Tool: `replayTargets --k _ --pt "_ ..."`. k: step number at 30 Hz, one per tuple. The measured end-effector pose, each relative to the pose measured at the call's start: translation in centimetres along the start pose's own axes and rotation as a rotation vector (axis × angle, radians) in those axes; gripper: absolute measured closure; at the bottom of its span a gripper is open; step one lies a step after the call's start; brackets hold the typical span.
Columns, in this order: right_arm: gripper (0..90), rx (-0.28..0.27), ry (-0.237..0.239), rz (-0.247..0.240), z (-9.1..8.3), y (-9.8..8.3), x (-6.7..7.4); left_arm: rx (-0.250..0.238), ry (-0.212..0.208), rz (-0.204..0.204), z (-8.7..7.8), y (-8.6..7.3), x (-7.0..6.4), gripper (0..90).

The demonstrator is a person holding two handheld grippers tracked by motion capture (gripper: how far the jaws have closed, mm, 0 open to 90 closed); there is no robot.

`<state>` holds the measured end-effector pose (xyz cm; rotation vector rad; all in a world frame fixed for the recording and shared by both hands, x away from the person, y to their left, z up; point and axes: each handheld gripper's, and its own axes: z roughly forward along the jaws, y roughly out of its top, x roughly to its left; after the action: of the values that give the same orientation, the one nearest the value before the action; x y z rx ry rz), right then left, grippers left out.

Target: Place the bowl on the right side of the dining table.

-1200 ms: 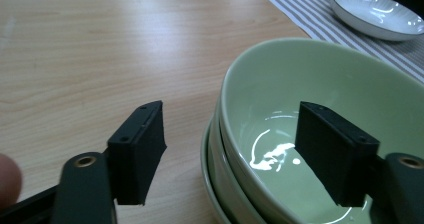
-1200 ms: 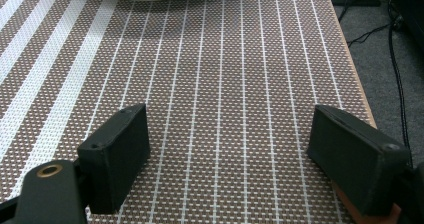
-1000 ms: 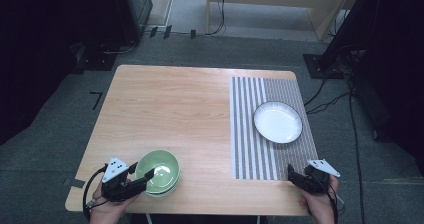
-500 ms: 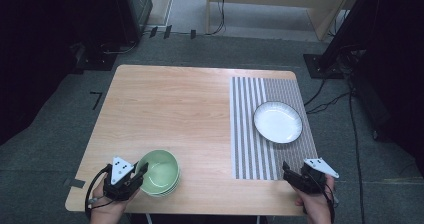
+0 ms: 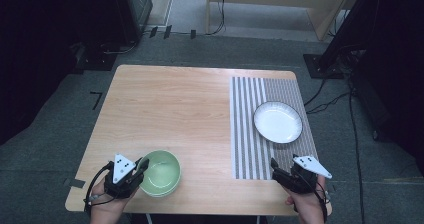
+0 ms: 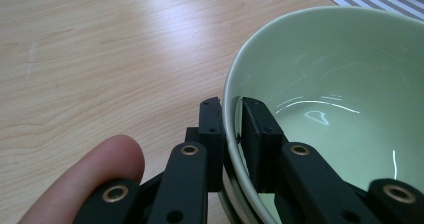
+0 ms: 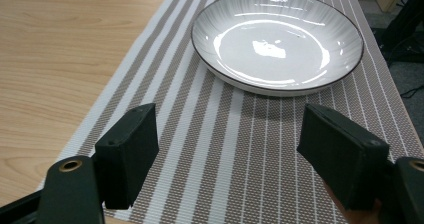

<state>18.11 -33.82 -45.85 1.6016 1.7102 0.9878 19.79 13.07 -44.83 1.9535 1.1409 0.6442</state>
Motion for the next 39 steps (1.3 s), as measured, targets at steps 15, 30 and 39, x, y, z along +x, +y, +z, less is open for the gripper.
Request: replayTargets --k 15,30,39 --pt "23.4 -0.051 0.114 -0.073 -0.8 2.7 5.3 -0.023 -0.006 0.035 -0.4 0.6 -0.1 80.0" --pt "24.2 -0.044 0.259 -0.13 0.3 4.1 11.4 -0.064 0.013 0.096 -0.9 0.8 -0.5 80.0" --pt "24.8 -0.025 0.386 -0.165 1.1 4.5 16.1 -0.082 0.025 0.129 -1.1 0.8 -0.8 80.1"
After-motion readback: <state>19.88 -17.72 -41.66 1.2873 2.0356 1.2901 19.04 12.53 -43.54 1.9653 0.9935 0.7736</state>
